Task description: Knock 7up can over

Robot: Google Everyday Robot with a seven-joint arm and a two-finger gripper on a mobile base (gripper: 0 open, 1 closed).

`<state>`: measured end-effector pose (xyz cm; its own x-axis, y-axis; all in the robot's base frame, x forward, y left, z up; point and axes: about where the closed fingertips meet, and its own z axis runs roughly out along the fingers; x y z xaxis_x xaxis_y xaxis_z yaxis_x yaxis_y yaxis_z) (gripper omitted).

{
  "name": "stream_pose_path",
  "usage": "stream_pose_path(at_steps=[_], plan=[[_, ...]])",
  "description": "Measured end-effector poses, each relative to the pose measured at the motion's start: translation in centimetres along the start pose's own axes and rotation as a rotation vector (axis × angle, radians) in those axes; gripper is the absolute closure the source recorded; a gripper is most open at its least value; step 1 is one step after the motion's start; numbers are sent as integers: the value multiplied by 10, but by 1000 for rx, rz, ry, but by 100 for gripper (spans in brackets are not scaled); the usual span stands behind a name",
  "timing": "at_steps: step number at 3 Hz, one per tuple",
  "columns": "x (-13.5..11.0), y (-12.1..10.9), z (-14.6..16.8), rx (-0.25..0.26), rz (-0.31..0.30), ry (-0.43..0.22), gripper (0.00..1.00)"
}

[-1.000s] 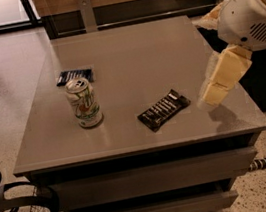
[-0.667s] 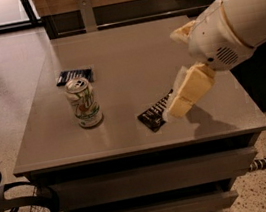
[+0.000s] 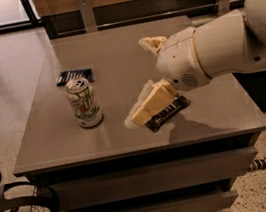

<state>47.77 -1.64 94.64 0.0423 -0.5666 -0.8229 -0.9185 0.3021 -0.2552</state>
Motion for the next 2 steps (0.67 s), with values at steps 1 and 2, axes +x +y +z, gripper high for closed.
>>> stream_pose_path(at_steps=[1,2], plan=[[0,0,0,0,0,2,0],[-2,-4,8,-3,-2,-25,0]])
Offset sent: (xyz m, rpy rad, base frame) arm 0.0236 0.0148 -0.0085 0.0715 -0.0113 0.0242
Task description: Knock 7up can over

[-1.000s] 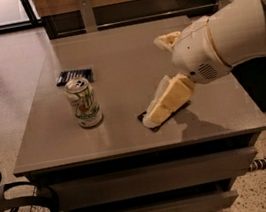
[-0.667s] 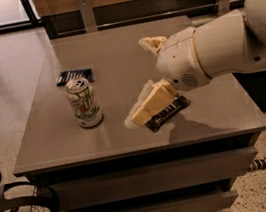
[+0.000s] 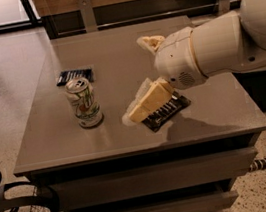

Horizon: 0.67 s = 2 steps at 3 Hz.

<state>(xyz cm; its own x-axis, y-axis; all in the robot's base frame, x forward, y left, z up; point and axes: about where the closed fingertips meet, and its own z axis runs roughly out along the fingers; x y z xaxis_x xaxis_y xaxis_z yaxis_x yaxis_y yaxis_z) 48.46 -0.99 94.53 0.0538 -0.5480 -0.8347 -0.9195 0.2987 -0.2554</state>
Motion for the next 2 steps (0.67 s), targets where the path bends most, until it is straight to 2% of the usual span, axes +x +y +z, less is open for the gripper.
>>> stream_pose_path(at_steps=[1,2], plan=[[-3,-9,17,-2,-6,-57,0],[-3,-17,38,-25,-5,-114,0]])
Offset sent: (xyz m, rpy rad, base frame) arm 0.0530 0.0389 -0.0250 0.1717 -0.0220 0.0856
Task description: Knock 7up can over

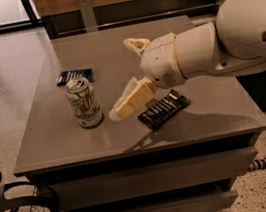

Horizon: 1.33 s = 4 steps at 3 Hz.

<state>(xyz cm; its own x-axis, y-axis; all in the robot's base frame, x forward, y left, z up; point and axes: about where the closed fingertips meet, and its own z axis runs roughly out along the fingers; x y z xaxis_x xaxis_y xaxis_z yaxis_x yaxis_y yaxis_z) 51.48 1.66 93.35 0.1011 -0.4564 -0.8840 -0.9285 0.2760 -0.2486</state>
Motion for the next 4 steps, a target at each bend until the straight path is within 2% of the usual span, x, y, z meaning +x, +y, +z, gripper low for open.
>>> stream_pose_path(at_steps=[1,2,3,4], plan=[[4,-4,22,-47,13,-75,0],[16,-5,51,-105,55,-173,0],[23,-7,75,-149,88,-241,0],[25,-7,87,-170,107,-278,0]])
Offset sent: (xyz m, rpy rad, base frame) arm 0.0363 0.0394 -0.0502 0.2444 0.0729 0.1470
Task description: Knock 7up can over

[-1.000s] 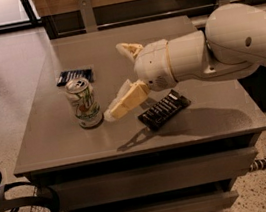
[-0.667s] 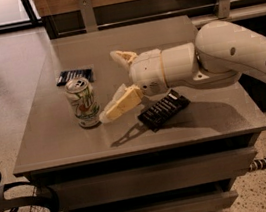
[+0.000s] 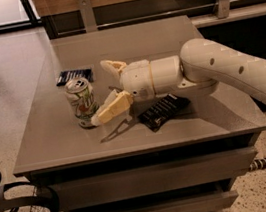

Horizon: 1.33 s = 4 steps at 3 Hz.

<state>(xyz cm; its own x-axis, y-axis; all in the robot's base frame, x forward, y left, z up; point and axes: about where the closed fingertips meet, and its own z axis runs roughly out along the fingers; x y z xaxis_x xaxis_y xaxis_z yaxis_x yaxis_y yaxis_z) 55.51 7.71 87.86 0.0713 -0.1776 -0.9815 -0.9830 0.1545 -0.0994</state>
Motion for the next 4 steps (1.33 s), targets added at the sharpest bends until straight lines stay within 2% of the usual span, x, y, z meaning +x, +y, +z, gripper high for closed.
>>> stream_pose_path(at_steps=[1,3,4], plan=[[5,4,8,-13,25,-35,0],[1,20,15,-14,26,-63,0],[-2,25,21,-20,23,-61,26]])
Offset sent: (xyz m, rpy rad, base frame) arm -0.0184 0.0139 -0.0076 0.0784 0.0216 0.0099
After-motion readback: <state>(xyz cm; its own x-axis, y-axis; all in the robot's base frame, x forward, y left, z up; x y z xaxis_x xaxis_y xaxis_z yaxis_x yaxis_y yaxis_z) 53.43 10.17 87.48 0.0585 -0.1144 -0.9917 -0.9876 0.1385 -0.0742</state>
